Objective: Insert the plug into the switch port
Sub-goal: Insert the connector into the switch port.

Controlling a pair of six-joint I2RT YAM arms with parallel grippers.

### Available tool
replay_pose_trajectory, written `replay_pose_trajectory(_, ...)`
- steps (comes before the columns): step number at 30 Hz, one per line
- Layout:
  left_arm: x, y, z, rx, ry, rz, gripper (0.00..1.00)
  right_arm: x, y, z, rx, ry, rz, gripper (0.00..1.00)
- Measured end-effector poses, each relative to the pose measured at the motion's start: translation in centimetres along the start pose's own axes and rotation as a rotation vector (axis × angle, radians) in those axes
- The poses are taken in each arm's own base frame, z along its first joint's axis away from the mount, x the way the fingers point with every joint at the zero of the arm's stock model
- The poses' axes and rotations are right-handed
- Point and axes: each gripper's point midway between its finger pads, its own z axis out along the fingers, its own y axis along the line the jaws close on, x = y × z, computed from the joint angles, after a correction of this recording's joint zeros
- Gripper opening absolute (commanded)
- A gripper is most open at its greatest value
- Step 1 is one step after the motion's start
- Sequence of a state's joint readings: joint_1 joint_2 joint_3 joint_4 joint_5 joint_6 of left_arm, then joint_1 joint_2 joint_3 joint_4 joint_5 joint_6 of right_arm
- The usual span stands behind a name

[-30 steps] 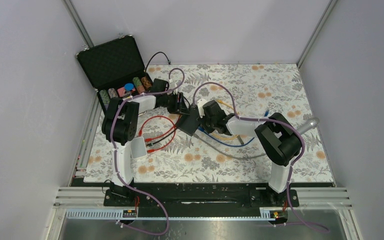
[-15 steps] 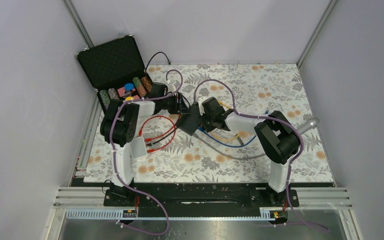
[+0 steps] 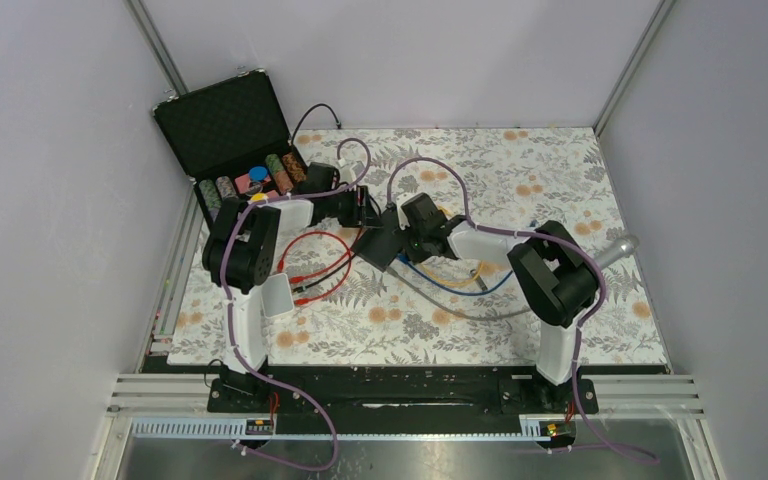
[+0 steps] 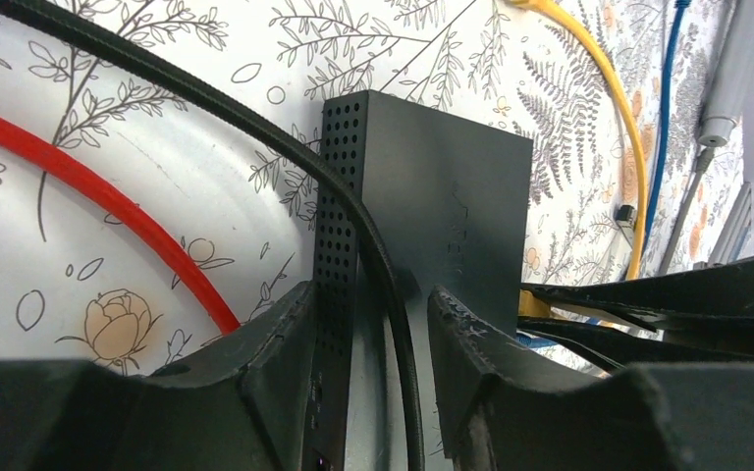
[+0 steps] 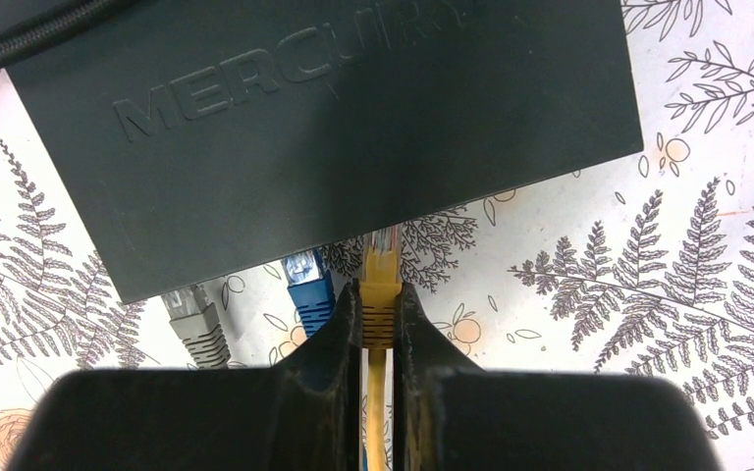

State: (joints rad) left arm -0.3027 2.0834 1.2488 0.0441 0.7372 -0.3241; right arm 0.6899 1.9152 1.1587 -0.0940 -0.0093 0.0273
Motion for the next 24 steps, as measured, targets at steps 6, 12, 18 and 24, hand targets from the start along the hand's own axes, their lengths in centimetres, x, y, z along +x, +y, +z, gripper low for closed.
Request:
replay_pose_trajectory(6, 0.2, -0.2, 0.4, -0.045, 0.046, 0.028, 0.46, 0.1, -0.1, -0.2, 0.017, 0.022, 0.011, 0.12)
replay_pose_trajectory(12, 0.5, -0.5, 0.1, -0.052, 0.079, 0.019, 0.5, 0.5, -0.3, -0.4, 0.026, 0.033, -0.001, 0.23)
replay_pose_trajectory(18, 1.8, -1.1, -0.5, -0.053, 0.195, -0.061, 0.5, 1.7, -0.6, -1.2, 0.024, 0.044, -0.058, 0.28)
replay_pose_trajectory(24, 3.4, -2.2, -0.7, -0.004, 0.292, -0.145, 0.5, 2.1, -0.3, -1.5, -0.013, 0.046, -0.114, 0.35)
